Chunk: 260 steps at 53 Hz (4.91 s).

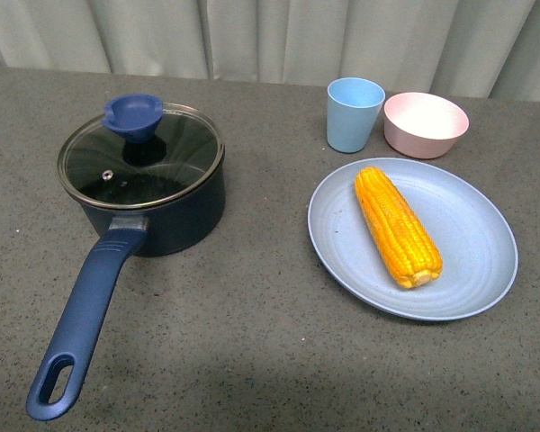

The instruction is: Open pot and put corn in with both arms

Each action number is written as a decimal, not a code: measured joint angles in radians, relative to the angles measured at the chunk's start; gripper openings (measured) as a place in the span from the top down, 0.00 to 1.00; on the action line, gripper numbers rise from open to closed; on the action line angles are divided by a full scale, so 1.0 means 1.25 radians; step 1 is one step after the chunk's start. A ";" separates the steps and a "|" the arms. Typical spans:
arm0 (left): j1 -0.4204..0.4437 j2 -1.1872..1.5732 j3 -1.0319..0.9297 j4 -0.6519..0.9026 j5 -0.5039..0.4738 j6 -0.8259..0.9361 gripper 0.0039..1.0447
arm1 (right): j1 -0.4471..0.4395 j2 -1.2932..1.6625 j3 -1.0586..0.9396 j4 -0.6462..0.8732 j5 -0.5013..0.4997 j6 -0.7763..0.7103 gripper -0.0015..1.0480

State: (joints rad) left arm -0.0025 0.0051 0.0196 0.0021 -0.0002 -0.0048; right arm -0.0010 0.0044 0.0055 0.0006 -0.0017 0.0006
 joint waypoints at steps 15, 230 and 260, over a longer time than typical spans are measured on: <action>0.000 0.000 0.000 0.000 0.000 0.000 0.06 | 0.000 0.000 0.000 0.000 0.000 0.000 0.09; -0.141 1.525 0.590 0.793 -0.065 -0.076 0.43 | 0.000 0.000 0.000 0.000 0.000 0.000 0.09; 0.143 1.615 0.567 0.880 -0.018 -0.063 0.43 | 0.000 0.000 0.000 0.000 0.000 0.000 0.09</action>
State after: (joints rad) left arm 0.1768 2.0243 0.7288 1.1019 -0.0223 -0.0837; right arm -0.0010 0.0044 0.0055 0.0006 -0.0017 0.0010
